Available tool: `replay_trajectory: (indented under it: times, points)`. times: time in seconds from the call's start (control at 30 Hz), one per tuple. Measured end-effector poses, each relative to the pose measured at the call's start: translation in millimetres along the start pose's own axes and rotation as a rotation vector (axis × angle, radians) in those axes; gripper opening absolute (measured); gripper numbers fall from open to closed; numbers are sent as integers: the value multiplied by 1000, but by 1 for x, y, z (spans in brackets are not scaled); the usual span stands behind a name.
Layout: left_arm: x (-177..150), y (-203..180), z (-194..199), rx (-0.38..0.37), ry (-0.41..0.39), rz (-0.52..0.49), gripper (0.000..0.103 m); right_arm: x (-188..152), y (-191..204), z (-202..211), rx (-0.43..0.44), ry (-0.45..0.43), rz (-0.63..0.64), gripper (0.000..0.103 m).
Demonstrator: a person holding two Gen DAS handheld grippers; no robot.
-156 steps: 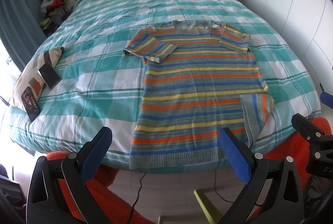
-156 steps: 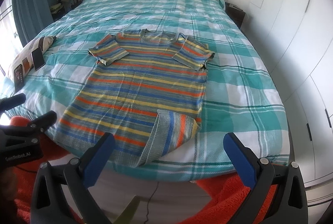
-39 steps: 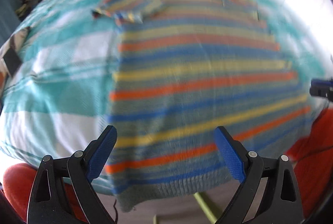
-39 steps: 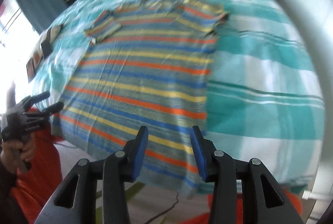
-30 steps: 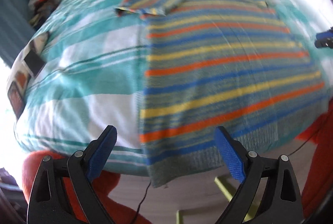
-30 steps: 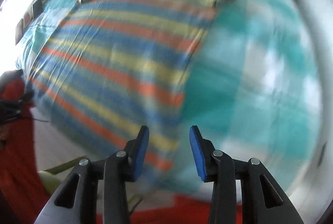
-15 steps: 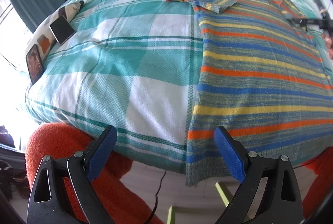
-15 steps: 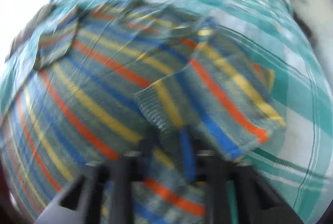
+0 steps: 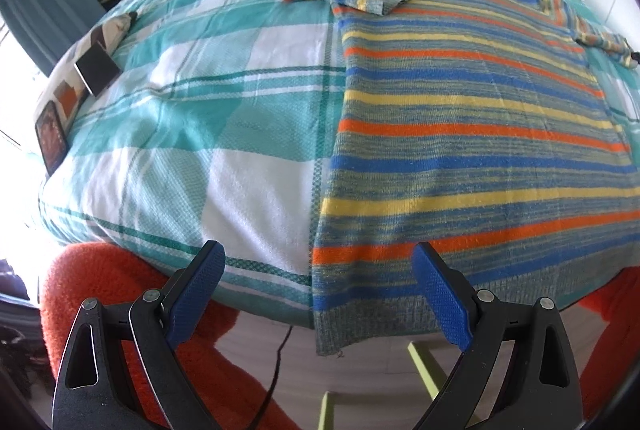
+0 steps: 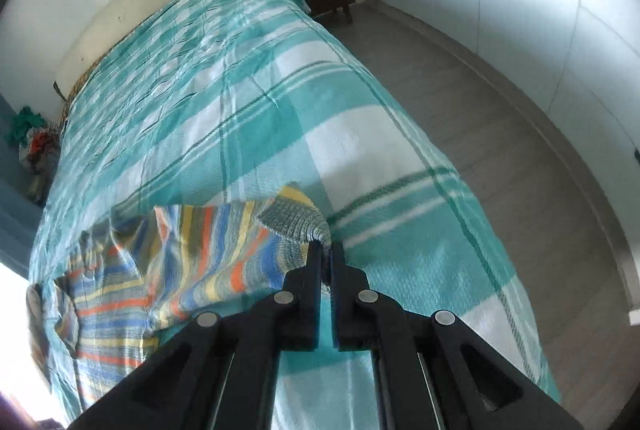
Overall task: Fold small clothes
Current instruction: 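Lift the sleeve with the right gripper, unfold it outward, lay it flat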
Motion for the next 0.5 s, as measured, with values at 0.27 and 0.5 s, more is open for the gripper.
replay_trajectory:
  times: [0.27,0.5]
  points:
    - [-6,5,-5,-4,17,21,95,-23,-23,26,202,43,-246,3]
    - [-10,2,-6,6,21,-10,95,-50,-52,-6,41,82,-212,5]
Point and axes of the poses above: each gripper's, at about its wrist camera, not at the fingertips, and z roughly against the way its jaws point, y to its left, x to its top, the point moved 9 cm from there along -z, roughly the way its jaws point
